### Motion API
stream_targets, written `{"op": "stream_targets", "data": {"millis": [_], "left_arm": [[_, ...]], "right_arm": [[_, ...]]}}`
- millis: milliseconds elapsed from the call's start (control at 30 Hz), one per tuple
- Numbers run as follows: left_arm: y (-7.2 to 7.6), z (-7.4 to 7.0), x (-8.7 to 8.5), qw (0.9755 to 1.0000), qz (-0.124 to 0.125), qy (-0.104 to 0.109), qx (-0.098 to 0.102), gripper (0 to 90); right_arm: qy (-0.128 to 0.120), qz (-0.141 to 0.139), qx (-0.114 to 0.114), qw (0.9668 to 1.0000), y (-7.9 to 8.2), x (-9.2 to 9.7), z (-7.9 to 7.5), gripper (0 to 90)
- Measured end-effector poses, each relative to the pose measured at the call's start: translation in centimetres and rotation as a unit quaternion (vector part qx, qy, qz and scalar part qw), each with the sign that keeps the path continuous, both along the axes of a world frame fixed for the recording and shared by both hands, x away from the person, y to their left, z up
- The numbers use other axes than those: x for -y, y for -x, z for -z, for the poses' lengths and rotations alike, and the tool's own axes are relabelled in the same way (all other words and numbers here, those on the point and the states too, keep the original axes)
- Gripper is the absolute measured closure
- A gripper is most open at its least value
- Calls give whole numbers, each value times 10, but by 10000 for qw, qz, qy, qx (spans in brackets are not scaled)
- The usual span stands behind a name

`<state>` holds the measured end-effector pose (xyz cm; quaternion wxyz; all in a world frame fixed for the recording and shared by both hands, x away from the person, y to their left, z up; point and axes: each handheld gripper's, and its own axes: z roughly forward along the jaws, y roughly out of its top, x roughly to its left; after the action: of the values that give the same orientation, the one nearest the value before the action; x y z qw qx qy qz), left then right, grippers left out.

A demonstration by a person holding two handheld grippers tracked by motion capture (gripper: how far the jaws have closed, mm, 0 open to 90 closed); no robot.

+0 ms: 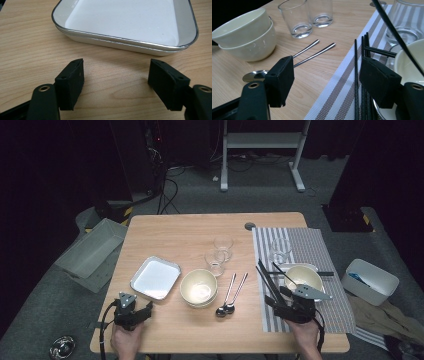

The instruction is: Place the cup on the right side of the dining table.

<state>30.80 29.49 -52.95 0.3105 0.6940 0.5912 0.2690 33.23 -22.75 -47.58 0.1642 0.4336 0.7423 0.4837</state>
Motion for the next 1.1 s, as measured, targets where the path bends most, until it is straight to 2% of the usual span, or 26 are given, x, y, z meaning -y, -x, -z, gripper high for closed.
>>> {"op": "stream_targets", "data": {"millis": [167, 433, 567, 933, 1100], "left_arm": [[0, 0, 0, 10000, 1, 1, 0, 293], [0, 0, 0, 10000, 3, 1, 0, 293], [0, 0, 0, 10000, 3, 1, -1, 293], [0, 0, 0, 10000, 5, 2, -1, 293], [0, 0, 0, 10000, 5, 2, -1, 293]], "right_arm": [[74, -109, 7, 9999, 0, -8, 3, 321], [123, -237, 17, 9996, 0, -19, 6, 329], [142, -272, -51, 9995, -4, -23, 8, 337], [355, -273, -134, 9989, -14, -37, 17, 339], [406, -219, -248, 9986, -19, -41, 26, 340]]}}
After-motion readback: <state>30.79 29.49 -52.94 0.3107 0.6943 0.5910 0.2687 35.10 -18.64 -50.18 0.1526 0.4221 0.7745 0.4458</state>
